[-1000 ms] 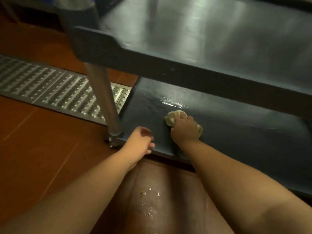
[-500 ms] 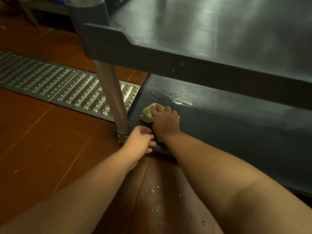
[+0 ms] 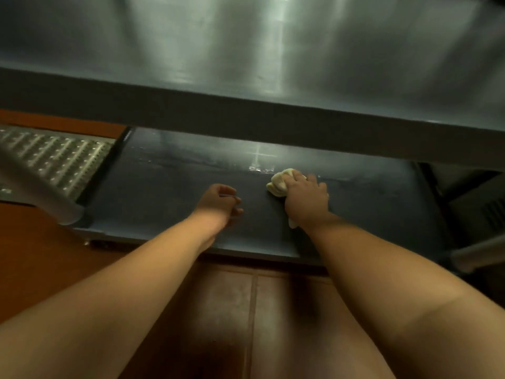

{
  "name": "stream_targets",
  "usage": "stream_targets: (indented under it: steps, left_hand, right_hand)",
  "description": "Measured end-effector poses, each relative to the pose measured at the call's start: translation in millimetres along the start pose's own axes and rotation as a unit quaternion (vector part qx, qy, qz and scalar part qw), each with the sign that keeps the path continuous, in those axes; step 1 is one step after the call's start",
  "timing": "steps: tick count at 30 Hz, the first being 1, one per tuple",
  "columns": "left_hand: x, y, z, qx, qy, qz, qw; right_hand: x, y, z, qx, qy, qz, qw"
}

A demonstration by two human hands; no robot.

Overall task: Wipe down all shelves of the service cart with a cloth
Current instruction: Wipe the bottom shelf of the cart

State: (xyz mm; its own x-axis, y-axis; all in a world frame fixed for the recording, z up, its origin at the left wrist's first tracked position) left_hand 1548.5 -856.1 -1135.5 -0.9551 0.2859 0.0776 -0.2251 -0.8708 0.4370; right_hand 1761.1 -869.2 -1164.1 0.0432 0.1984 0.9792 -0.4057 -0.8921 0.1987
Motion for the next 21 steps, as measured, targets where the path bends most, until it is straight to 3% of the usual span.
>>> stream_targets:
  steps: [6, 12, 21]
  left_hand:
    - [-93.4, -4.5, 8.7, -0.023, 0.007, -0.051, 0.998]
    - [-141.4, 1.2, 1.0, -0.019, 0.017, -0.073, 0.997]
    - [-79.1, 3.4, 15.5, -0.050, -0.053, -0.064, 0.995]
  right_hand:
    - [-6.0, 10.7, 146.1, -0.096, -0.008, 0.039, 0.995]
    - [-11.0, 35.5, 265.4, -0.232, -0.021, 0.027, 0.972]
    - [-7.4, 41.9, 252.4, -0.291, -0.061, 0.056, 0.953]
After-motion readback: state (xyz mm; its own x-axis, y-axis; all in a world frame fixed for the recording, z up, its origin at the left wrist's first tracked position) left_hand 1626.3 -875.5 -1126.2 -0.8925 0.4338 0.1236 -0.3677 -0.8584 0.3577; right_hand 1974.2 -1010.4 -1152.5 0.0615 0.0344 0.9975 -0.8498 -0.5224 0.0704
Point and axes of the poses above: each hand's wrist, its own y-axis away from the middle knuckle, its own x-axis out of the back of the hand, z = x × y, the point moved 7 cm from there along -y, towards the middle knuckle, and after that the axes turned 4 degrees about -x, right-handed, at the moved point
